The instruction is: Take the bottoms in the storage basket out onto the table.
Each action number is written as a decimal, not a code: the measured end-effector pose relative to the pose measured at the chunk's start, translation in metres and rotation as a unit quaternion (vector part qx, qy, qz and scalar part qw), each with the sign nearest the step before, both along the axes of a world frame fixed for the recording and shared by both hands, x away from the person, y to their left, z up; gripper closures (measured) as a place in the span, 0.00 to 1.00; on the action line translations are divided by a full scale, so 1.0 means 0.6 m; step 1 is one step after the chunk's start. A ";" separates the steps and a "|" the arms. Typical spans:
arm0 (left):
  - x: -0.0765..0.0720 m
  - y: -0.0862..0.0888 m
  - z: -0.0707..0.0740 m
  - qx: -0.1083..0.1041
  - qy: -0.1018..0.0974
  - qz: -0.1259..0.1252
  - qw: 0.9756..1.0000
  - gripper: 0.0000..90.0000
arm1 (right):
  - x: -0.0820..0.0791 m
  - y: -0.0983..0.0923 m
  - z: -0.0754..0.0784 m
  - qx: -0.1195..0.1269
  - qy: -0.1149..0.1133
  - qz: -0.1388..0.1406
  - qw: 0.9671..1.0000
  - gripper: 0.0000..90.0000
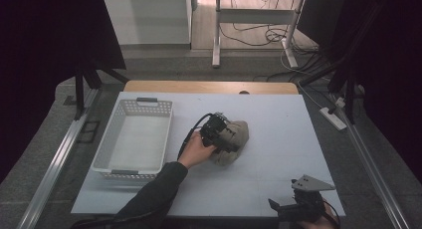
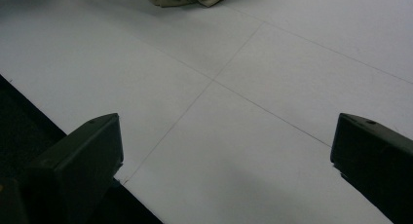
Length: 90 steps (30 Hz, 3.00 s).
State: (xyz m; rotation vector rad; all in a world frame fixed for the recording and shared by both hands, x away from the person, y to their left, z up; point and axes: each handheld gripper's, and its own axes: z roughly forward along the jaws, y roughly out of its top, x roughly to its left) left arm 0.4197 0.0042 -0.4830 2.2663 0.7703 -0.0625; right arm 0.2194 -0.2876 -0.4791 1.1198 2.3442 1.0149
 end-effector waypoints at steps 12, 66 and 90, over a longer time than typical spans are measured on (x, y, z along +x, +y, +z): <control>-0.006 0.001 0.016 0.009 -0.011 -0.004 1.000 0.00 | 0.000 0.000 0.000 0.000 0.000 0.000 1.000 0.00; -0.035 0.054 0.078 -0.007 -0.044 -0.009 0.999 0.00 | 0.000 0.001 0.000 -0.004 -0.001 -0.001 1.000 0.00; -0.046 0.111 0.097 -0.042 -0.059 -0.002 0.997 0.00 | 0.000 0.002 0.000 -0.006 0.000 -0.001 1.000 0.00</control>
